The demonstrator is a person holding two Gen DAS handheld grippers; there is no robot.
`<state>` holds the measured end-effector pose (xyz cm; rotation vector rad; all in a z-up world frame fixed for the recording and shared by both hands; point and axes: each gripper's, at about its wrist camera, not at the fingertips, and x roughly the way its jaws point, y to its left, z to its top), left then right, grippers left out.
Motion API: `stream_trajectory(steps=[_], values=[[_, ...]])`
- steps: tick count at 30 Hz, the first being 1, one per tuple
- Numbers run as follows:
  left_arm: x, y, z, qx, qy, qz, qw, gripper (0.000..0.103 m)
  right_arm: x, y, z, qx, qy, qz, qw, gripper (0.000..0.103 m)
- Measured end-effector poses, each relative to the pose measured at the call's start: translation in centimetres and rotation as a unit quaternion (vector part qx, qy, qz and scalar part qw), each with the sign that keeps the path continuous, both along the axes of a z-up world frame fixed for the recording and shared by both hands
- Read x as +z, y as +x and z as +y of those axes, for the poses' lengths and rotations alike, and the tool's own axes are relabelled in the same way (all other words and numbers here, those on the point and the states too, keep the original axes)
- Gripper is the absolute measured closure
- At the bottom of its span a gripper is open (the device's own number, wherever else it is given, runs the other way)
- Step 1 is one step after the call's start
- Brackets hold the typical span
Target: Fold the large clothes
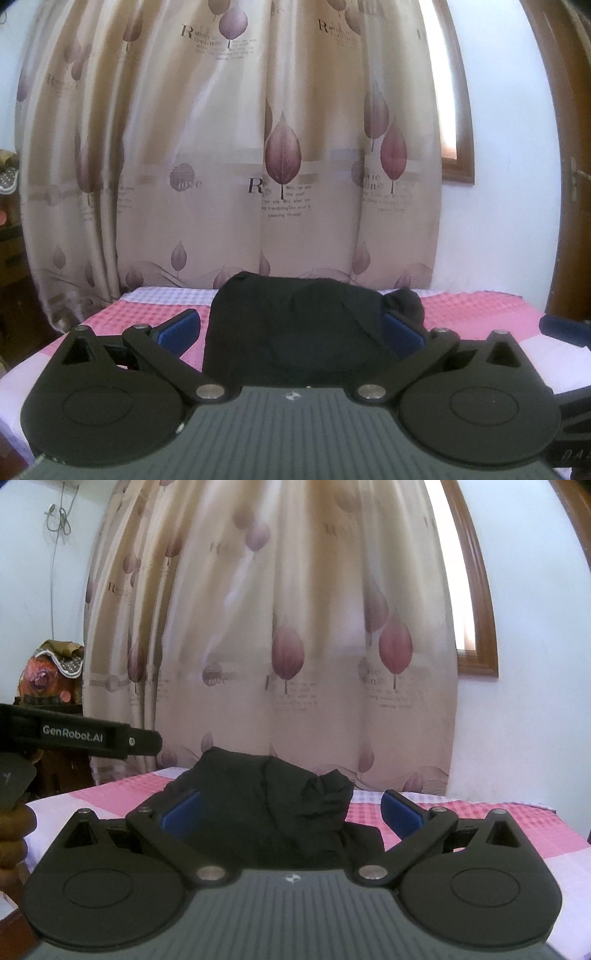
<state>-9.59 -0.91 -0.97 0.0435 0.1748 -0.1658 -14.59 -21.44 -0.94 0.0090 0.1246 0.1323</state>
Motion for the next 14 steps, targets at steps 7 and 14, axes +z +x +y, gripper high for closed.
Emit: stream_trajectory(steps=[7,14], values=[[-0.69,0.37,0.49,0.003,-0.017,0.0,0.9999,0.0,-0.36,0.08,0.28,0.003,-0.003,0.01,1.0,0.0],[-0.91,0.48,0.12,0.004,0.001,0.004,1.0,0.0,-0.35,0.19,0.47,0.002,-0.011,0.011,1.0,0.0]])
